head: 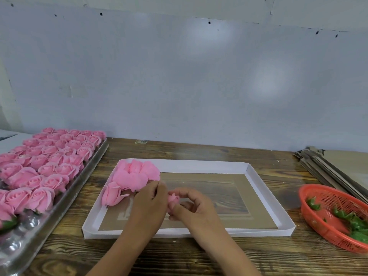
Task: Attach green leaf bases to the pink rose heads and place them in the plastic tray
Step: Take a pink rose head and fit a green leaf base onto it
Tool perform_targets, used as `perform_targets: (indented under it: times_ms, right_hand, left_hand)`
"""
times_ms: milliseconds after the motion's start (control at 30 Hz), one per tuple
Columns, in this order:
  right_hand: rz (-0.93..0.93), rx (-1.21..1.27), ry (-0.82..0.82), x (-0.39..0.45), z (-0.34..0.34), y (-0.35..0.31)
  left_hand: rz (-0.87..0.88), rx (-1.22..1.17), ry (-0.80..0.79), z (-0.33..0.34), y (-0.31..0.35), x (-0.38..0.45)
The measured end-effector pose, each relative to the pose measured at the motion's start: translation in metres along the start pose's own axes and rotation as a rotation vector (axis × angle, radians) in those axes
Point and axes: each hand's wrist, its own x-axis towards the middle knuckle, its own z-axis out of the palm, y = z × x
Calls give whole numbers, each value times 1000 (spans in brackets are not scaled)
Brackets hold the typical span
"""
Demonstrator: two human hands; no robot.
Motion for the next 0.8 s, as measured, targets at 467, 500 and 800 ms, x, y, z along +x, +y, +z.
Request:
perform_targets:
  times_ms: [467, 500, 800]
  right_hand:
    - [-73, -261, 381, 7, -37, -11]
    - [-97, -310, 471, 5, -53, -19]
    - [480, -1054, 829, -42, -277, -34]
  left_hand:
    - [53, -93, 48, 1, -9, -2]
    - [43, -103, 46, 0, -9, -3]
    - [-27, -179, 13, 1, -11, -3]
